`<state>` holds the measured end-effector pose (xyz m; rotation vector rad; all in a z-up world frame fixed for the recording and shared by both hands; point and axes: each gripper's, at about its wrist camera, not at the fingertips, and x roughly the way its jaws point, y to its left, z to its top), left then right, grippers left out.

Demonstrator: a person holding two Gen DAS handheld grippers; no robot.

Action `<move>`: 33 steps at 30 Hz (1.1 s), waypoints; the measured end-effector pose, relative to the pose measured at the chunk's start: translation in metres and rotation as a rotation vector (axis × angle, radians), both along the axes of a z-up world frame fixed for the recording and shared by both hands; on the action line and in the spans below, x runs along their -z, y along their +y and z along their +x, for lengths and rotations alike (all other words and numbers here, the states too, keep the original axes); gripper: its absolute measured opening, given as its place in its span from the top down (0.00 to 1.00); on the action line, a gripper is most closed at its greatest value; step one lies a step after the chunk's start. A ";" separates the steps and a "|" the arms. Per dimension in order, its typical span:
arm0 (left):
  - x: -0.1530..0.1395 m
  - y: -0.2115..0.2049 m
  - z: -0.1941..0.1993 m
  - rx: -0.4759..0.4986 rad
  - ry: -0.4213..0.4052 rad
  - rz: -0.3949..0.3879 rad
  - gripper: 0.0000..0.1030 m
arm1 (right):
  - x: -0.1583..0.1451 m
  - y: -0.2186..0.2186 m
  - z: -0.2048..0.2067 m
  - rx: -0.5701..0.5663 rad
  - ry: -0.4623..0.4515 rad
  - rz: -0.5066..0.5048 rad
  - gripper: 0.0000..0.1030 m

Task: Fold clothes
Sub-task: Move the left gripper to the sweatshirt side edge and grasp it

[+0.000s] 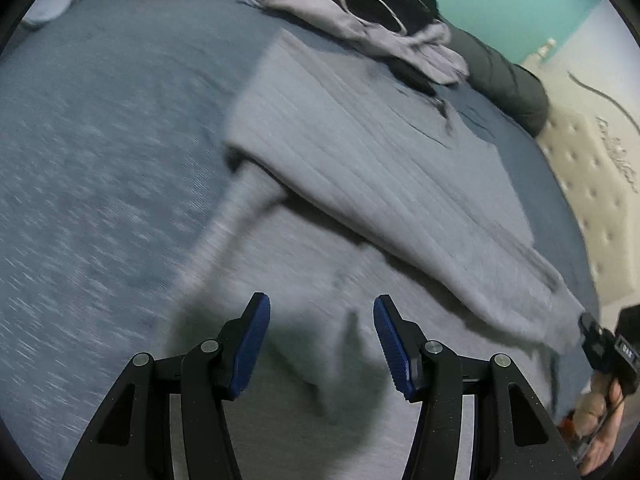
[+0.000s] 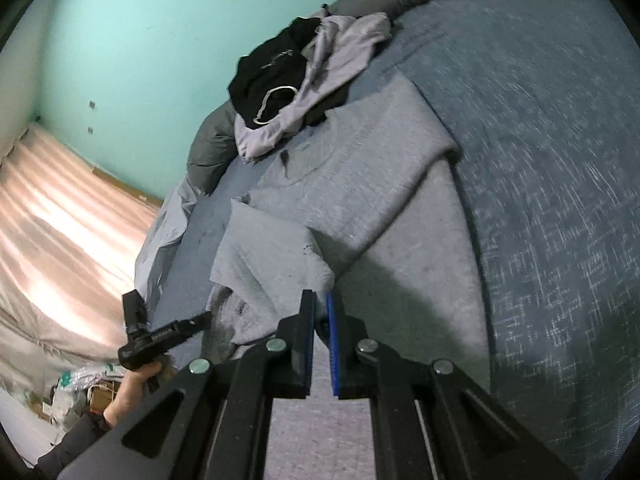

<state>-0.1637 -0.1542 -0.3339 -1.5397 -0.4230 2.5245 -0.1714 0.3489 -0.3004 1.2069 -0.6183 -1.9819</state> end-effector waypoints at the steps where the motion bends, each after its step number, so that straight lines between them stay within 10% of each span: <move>1: -0.002 -0.004 -0.004 -0.005 0.006 -0.039 0.44 | 0.001 0.002 -0.003 0.007 -0.002 -0.008 0.95; 16: 0.006 -0.050 -0.061 -0.006 0.018 -0.201 0.44 | 0.013 0.016 -0.015 0.033 -0.003 0.016 0.94; 33: 0.008 -0.051 -0.109 -0.003 0.130 -0.005 0.49 | 0.022 0.011 -0.018 0.029 0.000 0.083 0.94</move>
